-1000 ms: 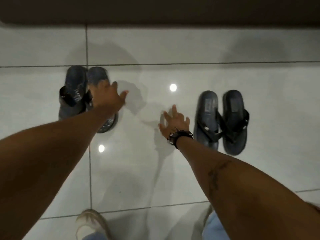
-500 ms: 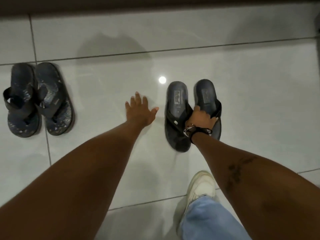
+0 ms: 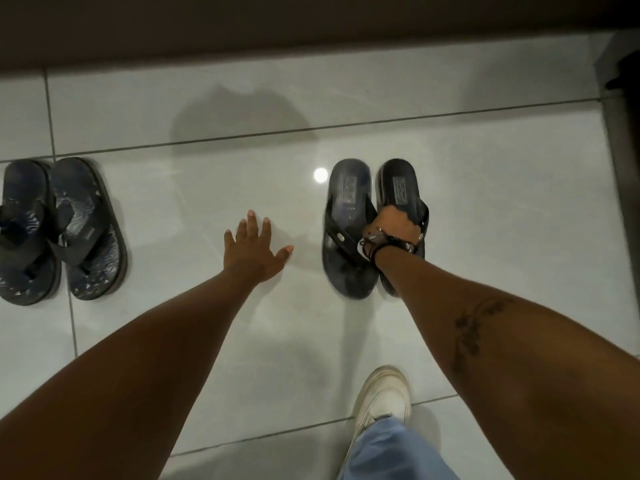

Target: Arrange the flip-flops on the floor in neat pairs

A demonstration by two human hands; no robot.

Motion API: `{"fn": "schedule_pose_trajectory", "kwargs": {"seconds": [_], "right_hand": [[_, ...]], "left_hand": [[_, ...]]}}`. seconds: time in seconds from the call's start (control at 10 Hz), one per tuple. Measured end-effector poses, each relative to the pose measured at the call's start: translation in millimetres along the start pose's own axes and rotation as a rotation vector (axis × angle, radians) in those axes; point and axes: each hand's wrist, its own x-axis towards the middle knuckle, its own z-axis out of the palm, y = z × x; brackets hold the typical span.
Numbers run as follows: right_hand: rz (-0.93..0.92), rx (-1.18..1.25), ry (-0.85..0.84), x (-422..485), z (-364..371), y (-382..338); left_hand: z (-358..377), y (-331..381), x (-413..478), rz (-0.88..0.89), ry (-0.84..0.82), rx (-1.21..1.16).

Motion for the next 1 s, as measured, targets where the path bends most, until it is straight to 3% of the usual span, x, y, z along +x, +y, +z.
{"fn": "schedule_pose_trajectory", "kwargs": {"seconds": [0.3, 0.7, 0.8, 1.0], "right_hand": [[-0.048, -0.054, 0.032, 56.9, -26.3, -28.9], [-0.100, -0.110, 0.043, 56.5, -25.9, -20.3], [-0.180, -0.152, 0.065, 33.8, -41.2, -17.4], [-0.535, -0.181, 0.131, -46.4, -146.9, -39.2]], "left_hand": [[0.3, 1.2, 1.9, -0.016, -0.004, 0.009], [-15.7, 0.7, 8.6, -0.025, -0.061, -0.037], [-41.7, -4.1, -4.4, -0.035, -0.069, -0.102], [-173.6, -10.8, -93.2, 0.164, 0.168, -0.216]]}}
